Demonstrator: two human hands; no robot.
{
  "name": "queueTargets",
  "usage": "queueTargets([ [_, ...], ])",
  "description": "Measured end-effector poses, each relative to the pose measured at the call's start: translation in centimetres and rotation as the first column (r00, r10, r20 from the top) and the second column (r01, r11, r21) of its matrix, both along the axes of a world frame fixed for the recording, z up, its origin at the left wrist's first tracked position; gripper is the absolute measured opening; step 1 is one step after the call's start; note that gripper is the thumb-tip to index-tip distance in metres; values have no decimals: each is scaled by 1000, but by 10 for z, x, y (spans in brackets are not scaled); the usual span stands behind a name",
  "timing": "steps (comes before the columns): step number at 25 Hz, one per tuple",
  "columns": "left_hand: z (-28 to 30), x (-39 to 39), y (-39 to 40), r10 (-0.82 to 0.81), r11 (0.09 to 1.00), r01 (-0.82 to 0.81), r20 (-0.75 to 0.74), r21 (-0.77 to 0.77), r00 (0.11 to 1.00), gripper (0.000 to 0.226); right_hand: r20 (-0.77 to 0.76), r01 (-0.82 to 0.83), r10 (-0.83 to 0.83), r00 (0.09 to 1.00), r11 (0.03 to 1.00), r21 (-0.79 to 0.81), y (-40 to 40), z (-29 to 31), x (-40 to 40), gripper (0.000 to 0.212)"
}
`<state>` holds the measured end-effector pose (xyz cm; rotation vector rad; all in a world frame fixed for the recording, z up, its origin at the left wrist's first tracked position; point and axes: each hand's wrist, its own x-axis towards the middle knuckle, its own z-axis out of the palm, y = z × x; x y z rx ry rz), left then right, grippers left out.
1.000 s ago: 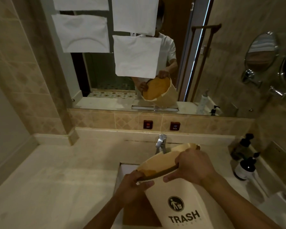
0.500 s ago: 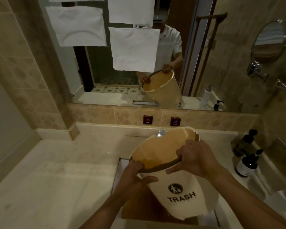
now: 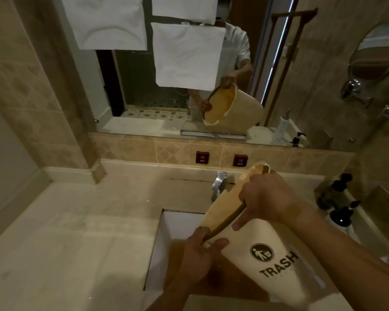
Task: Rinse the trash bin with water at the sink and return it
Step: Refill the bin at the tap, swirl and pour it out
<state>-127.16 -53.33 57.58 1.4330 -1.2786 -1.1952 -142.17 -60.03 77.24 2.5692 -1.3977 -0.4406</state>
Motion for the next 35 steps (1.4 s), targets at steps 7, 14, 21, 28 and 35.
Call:
queueTargets([
  [7,-8,0,-2,24,994,-23,9,-103,1000,34,108,-12,13,994,1000,-16,-2,-17,-19,60],
  [14,45,31,-45,31,796,342,598,-500,801,61,583,234,-226,780,970,63,15,-66,-78,54],
  [21,89,77,-58,203,687,469,766,-555,610,47,848,193,-288,445,955,224,13,-111,-36,52],
  [28,69,51,-48,233,649,406,676,-643,699,54,816,224,-269,512,959,176,17,-105,-61,45],
  [35,92,64,-43,273,663,393,694,-638,666,55,881,152,-241,406,969,196,13,-111,-46,44],
])
